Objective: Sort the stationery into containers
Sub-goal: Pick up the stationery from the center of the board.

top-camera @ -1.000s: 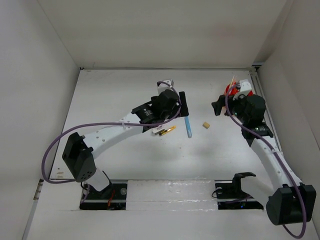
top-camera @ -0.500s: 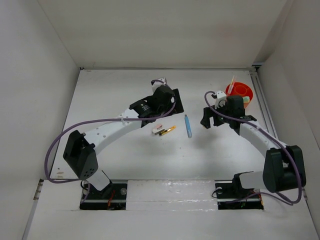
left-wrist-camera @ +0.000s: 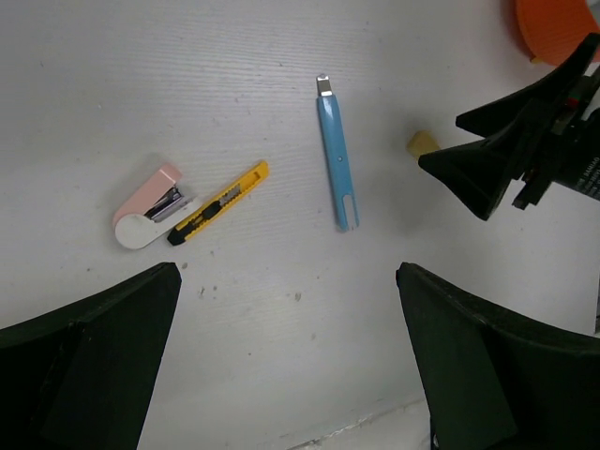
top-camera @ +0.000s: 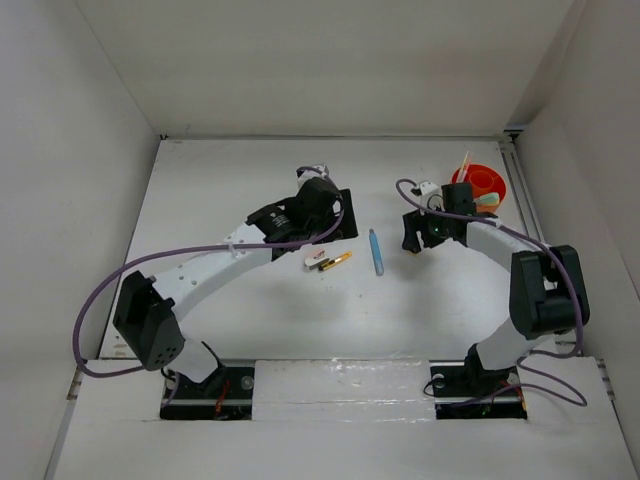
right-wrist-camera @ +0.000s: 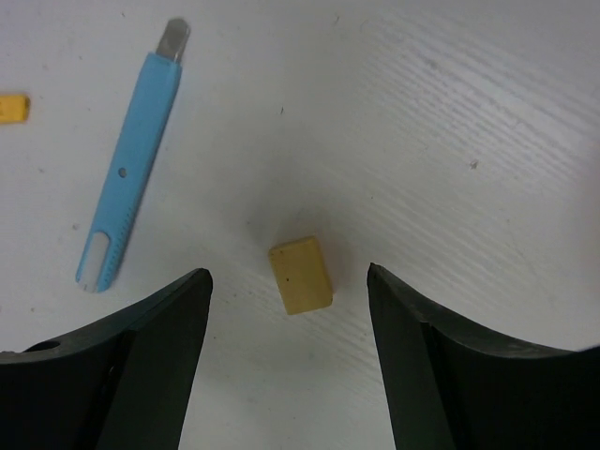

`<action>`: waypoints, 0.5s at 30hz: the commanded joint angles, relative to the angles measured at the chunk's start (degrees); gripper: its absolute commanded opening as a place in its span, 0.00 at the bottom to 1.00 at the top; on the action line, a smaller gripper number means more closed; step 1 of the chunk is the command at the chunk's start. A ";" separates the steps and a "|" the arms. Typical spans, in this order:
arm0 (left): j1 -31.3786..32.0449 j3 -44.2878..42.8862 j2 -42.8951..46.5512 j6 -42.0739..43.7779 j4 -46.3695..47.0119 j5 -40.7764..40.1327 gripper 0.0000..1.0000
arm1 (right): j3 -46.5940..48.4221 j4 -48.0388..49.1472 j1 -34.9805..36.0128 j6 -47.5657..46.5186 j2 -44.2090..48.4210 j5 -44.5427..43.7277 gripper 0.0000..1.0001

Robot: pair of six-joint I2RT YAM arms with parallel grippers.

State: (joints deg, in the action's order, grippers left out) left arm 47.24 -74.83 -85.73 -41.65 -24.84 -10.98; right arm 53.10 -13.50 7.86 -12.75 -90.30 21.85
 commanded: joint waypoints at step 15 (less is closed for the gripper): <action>0.13 1.88 9.01 2.89 -4.34 -3.61 1.00 | 2.18 -5.14 4.27 -2.19 -5.85 -6.73 0.62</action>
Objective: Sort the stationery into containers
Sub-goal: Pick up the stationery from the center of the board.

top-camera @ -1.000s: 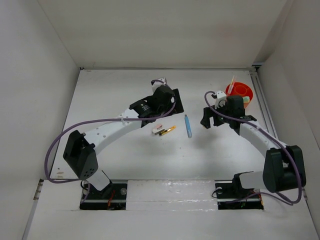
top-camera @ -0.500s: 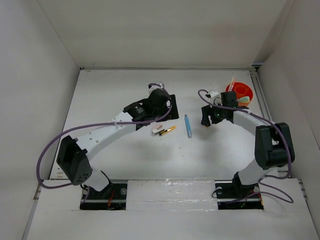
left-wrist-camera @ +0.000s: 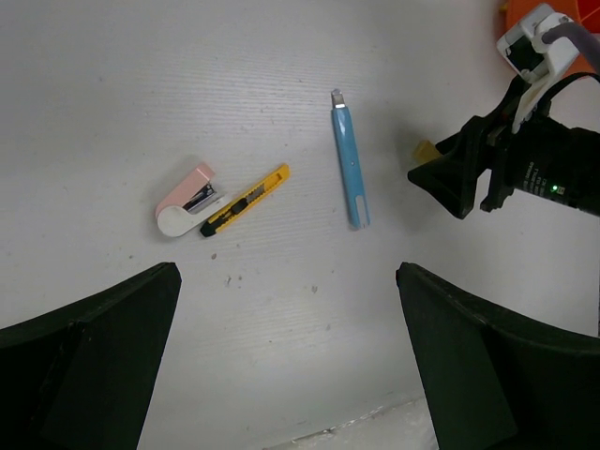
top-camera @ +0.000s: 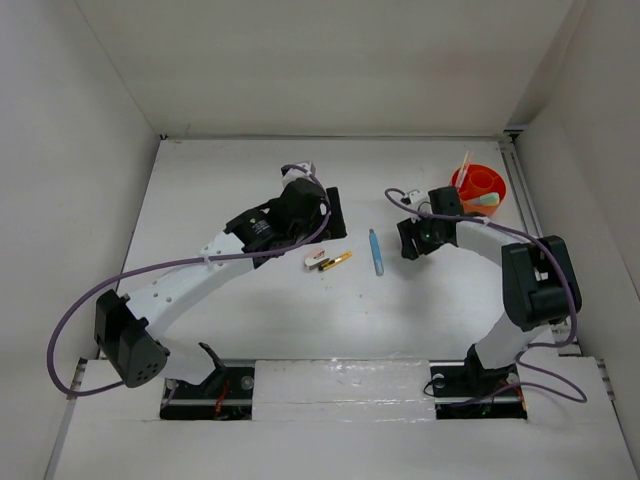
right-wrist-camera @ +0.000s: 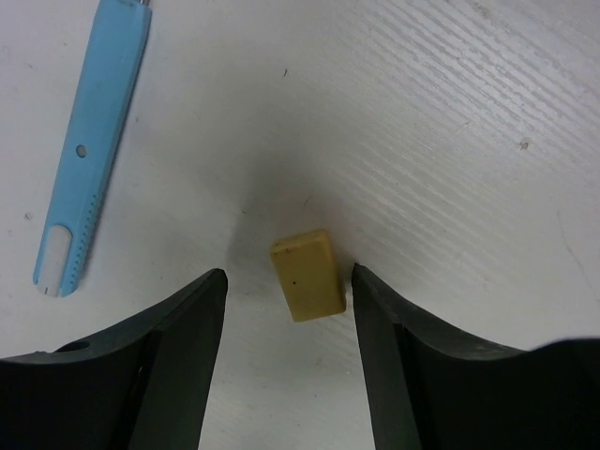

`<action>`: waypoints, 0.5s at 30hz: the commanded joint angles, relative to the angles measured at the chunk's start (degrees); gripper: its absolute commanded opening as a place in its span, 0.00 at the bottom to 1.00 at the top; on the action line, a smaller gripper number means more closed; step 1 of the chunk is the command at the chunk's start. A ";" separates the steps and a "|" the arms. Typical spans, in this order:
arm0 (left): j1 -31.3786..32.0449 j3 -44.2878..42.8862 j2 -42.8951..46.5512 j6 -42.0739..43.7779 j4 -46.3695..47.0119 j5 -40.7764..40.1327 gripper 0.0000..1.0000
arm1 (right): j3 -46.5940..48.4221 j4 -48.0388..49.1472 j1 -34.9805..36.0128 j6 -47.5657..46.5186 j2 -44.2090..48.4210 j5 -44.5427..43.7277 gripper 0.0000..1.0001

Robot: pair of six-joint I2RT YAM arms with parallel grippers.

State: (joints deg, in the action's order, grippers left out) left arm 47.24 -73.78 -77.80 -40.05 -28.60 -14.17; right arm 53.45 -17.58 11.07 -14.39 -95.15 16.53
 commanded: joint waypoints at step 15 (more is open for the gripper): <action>0.13 1.88 1.69 1.82 0.47 -0.42 1.00 | 3.50 -2.89 2.29 0.95 1.36 -6.51 0.00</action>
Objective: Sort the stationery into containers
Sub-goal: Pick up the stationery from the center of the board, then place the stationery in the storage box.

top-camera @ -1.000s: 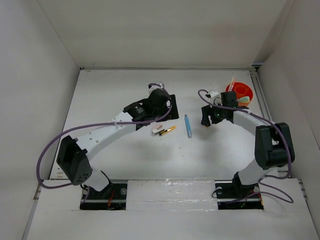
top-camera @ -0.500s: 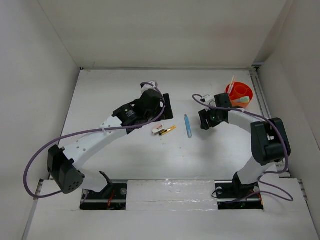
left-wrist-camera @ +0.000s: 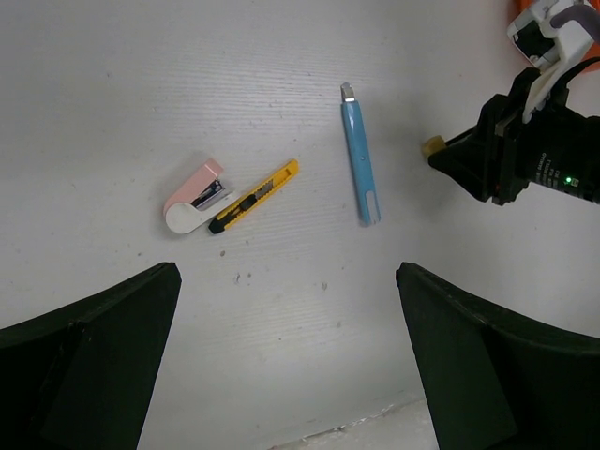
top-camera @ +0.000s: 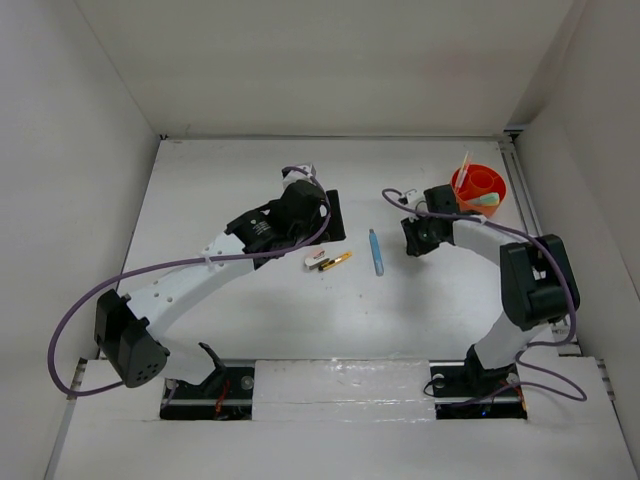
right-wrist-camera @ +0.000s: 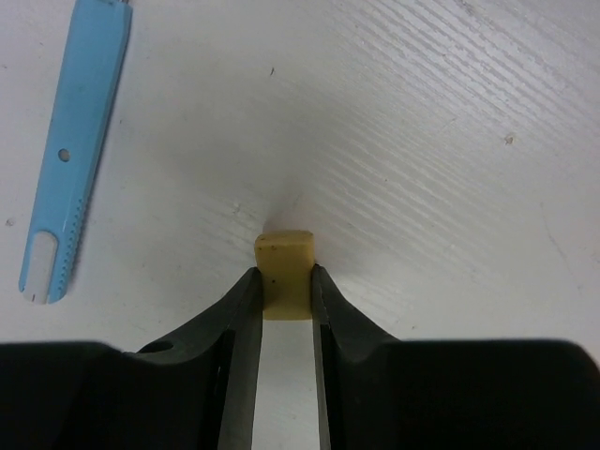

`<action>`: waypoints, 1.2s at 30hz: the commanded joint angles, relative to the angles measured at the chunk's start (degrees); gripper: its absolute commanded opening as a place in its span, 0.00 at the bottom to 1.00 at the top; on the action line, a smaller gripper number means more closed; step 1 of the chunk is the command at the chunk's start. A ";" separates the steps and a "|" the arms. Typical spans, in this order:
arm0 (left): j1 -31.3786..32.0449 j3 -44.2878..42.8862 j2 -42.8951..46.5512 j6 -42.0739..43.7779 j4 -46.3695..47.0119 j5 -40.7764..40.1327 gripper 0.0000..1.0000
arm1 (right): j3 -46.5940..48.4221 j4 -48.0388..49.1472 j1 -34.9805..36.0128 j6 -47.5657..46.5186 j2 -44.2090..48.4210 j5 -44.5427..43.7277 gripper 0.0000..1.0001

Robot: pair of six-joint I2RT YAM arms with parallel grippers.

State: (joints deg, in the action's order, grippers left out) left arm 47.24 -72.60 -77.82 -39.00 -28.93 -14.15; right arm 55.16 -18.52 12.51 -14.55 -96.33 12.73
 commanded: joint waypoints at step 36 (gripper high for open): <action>0.13 2.90 3.20 2.88 2.47 -0.44 1.00 | 40.39 -9.25 -32.38 7.51 -4.39 -0.16 0.00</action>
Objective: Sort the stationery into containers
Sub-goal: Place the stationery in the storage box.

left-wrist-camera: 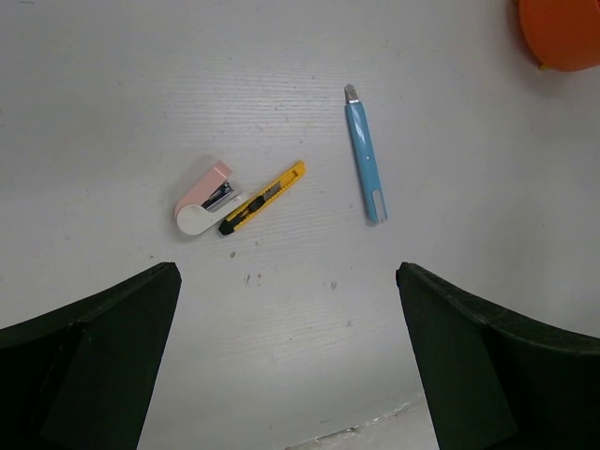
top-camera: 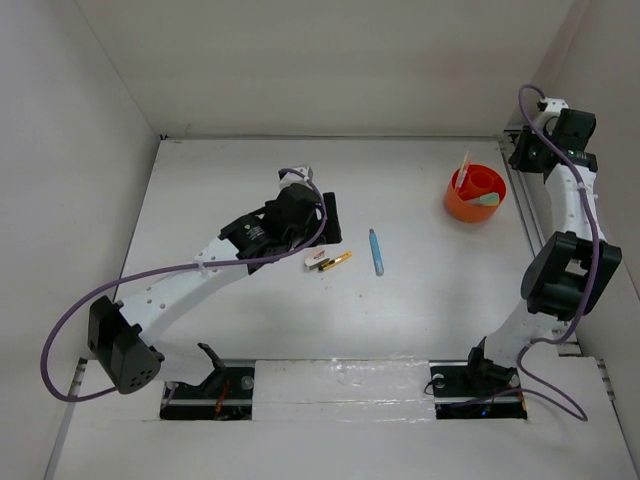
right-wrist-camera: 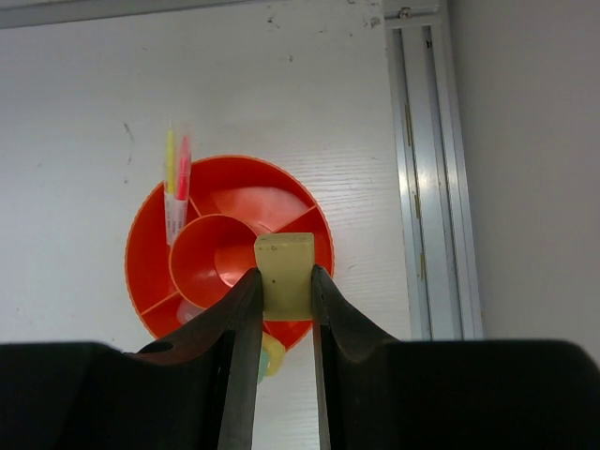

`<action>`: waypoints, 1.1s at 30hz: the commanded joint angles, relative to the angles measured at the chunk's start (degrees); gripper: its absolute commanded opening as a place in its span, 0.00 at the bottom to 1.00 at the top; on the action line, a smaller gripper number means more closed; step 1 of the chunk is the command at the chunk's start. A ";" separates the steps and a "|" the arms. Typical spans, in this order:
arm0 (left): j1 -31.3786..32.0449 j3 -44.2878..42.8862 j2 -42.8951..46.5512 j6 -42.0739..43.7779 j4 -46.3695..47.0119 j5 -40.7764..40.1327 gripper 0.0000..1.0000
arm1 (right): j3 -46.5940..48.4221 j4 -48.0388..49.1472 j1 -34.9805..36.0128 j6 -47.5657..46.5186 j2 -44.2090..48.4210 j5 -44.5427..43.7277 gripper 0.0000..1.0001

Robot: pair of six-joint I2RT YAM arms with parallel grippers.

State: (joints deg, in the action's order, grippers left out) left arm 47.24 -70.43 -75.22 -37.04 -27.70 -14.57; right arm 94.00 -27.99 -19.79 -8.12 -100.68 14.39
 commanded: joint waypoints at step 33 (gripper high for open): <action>0.13 1.26 -0.45 1.97 2.92 3.14 1.00 | -5.67 3.91 -1.21 1.09 -5.75 0.81 0.04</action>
State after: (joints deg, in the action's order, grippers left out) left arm 47.24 -69.78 -75.33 -36.12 -25.98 -11.94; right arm 88.40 -27.11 -20.67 -7.64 -106.24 14.00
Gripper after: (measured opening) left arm 0.997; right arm 0.290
